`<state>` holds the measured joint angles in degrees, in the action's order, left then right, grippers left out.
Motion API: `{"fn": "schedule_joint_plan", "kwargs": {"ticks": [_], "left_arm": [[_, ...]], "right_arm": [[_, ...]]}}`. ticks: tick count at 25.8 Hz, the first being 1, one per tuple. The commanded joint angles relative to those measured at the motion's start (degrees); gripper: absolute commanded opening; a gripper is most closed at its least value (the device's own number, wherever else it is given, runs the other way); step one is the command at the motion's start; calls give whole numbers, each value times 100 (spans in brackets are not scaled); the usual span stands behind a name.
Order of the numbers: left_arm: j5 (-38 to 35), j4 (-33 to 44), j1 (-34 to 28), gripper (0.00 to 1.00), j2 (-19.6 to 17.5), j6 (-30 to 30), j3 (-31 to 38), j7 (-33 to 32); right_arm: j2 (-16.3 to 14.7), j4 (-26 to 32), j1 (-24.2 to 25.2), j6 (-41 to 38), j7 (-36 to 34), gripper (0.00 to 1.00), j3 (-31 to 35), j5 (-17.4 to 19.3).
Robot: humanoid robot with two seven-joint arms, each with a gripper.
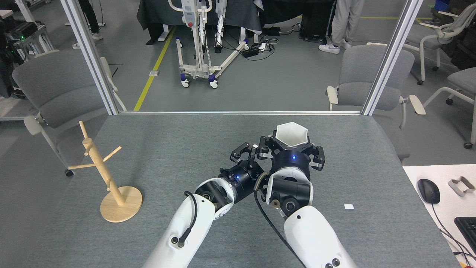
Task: Hang cup on storage rack
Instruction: 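Bring the left gripper under the cup held by the right gripper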
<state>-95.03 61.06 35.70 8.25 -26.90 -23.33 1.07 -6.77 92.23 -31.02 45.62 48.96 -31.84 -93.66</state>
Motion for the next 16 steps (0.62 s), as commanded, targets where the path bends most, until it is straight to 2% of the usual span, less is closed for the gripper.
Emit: {"fn": "schedule_joint_plan", "kwargs": {"ticks": [1,6,16], "left_arm": [[134,-138,130,99,2,-44,-92,-19],[600,-191,174,99,2,-299,-136,-441],[1303,-454,420,99,2,-132,-259,-890]], "right_arm": [[18,-21,0,0,0,6,2,-4],[106,-100,35,0,-9,6,-6,-4],[132,-179,61,0,-9,6,-6,-4]]}}
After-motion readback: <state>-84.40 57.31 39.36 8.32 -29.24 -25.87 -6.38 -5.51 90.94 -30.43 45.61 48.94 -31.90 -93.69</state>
